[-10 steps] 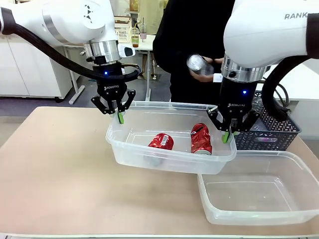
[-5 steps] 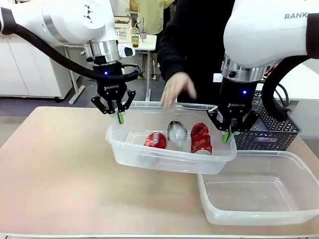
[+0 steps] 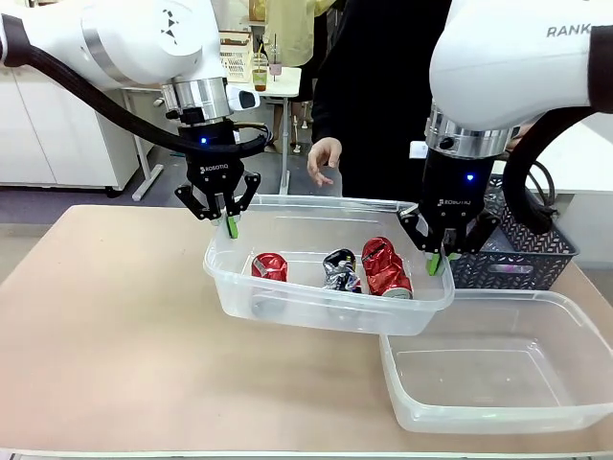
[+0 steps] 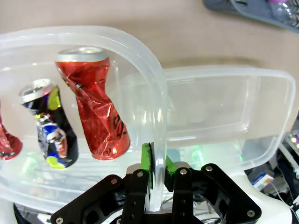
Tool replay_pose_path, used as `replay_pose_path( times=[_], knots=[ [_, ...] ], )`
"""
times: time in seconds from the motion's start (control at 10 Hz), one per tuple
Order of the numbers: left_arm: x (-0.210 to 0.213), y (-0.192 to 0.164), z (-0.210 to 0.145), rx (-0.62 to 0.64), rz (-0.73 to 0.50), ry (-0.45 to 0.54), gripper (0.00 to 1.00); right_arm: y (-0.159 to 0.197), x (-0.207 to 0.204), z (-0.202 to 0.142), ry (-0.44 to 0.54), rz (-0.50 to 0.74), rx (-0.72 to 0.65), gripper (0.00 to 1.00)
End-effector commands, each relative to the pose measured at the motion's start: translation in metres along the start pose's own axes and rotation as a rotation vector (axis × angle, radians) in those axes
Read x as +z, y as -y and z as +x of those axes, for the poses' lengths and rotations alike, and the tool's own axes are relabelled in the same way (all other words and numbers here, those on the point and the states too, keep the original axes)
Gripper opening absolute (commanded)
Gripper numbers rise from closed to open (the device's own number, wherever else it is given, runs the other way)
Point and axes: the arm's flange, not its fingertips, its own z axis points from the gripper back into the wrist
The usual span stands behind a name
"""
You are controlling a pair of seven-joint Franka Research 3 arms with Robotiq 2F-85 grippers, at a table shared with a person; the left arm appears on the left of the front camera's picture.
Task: Sort the waste into each basket.
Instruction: Offer the picked Organizing box to the human.
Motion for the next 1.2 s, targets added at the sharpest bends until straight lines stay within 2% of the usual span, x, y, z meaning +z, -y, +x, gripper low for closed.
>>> replay_pose_path(
  times=[0.0,0.3,0.4,0.5,0.6,0.7,0.9,1.1],
  knots=[
    [0.006,0.0,-0.001,0.033,-0.04,0.012,0.06,0.002,0.001,-0.001,-0.002,0.007,0.022,0.05],
    [0.006,0.0,-0.001,0.033,-0.04,0.012,0.06,0.002,0.001,-0.001,-0.002,0.007,0.022,0.05],
    [0.0,0.0,0.0,0.0,0.0,0.0,0.06,0.0,0.0,0.0,0.0,0.0,0.0,0.05],
    [0.011,0.004,0.02,-0.009,-0.01,0.02,0.06,-0.01,0.012,0.027,0.022,0.029,0.057,0.05],
    [0.025,0.007,0.034,0.006,-0.011,0.102,0.06,-0.021,0.026,0.057,0.029,0.071,0.108,0.05],
    [0.035,0.009,0.047,0.051,-0.012,0.197,0.06,-0.036,0.034,0.086,-0.022,0.109,0.143,0.05],
    [0.041,0.011,0.068,0.118,0.0,0.332,0.06,-0.066,0.033,0.136,-0.088,0.166,0.099,0.05],
    [0.044,0.006,0.092,0.173,0.008,0.329,0.06,-0.081,0.023,0.172,-0.118,0.169,0.097,0.05]
  ],
)
